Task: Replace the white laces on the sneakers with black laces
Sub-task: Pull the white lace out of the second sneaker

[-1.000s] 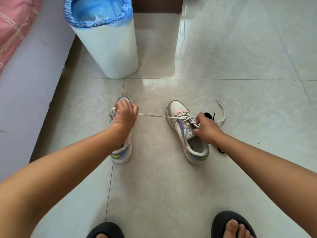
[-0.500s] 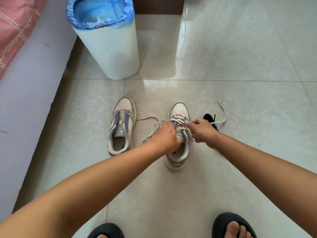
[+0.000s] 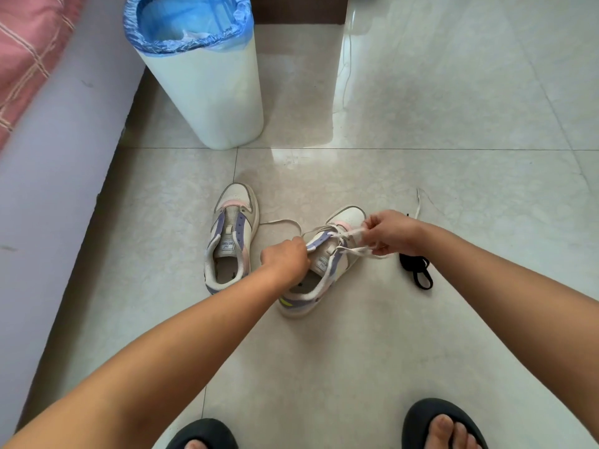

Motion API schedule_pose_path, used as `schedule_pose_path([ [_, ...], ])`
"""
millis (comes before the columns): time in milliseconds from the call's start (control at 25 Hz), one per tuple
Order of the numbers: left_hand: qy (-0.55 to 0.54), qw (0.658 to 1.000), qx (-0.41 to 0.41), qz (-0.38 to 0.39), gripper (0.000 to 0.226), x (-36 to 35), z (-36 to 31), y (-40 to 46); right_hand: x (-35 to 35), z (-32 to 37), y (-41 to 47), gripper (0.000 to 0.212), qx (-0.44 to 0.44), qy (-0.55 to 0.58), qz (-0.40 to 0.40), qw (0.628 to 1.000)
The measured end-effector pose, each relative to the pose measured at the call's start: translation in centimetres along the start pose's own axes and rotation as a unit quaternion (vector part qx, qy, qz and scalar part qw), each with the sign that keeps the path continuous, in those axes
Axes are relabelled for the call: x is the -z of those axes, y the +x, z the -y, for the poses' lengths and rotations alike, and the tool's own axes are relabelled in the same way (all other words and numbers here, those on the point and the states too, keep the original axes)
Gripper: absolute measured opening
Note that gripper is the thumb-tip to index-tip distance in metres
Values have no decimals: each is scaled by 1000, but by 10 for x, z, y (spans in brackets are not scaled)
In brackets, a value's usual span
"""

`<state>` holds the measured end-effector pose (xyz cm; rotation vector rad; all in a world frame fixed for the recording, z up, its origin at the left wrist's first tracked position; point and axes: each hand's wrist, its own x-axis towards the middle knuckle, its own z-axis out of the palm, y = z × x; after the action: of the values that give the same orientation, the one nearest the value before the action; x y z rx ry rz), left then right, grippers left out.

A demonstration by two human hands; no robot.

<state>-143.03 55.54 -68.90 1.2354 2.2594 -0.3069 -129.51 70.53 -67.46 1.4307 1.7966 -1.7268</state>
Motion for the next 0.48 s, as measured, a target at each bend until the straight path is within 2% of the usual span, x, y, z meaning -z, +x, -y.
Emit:
schedule_pose_path([
  [40,15,1000,0,-1,32,1,2,1,5,-3,3,17,27,-140,-71,987],
  [80,26,1000,-1,-3,32,2,3,1,10,-6,7,11,51,-274,-149,949],
  [120,33,999,-1,-4,32,2,3,1,10,-7,7,6,74,-342,-211,913],
  [160,36,999,-1,-4,31,1,3,2,8,-8,7,10,96,-340,-247,902],
  [200,35,999,2,-4,29,0,4,2,2,-8,7,21,90,-243,-248,933],
  [240,32,999,6,-4,29,0,4,2,-5,-4,4,31,61,-60,-208,974],
  [280,28,1000,10,-2,29,-1,3,3,-13,2,-1,36,20,125,-132,983],
  [320,25,1000,11,0,29,-1,3,3,-16,6,-4,38,-18,261,-70,962],
  [400,25,1000,9,3,30,-1,4,2,-16,8,-8,38,-31,294,-49,954],
  [440,25,1000,8,4,30,-1,5,2,-11,9,-8,36,-14,222,-87,971],
  [480,24,1000,8,5,30,0,6,1,-1,5,-3,32,4,103,-156,982],
])
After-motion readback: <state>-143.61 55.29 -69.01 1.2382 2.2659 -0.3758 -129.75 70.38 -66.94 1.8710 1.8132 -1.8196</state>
